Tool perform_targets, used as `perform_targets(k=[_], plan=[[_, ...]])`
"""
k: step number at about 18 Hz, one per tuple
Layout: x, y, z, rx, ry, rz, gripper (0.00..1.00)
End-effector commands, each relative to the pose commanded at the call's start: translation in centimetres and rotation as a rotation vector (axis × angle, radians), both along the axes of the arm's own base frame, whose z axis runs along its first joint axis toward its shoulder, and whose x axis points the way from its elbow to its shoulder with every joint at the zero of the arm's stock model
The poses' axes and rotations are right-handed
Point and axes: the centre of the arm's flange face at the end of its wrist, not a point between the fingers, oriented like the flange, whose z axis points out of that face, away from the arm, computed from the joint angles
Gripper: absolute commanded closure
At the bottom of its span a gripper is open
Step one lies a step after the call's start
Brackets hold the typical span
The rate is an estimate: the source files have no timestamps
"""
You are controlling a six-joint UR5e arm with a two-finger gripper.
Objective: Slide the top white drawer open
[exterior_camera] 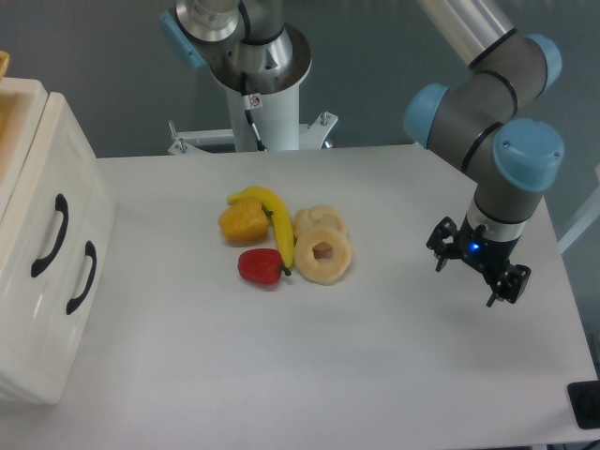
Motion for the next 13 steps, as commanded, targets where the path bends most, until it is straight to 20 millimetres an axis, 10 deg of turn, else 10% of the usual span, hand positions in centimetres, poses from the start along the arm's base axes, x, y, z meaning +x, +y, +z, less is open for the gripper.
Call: perform_targets(k=[13], plan=[[4.1,-1.0,0.6,-0.006,-0.020,0.000,0.00]])
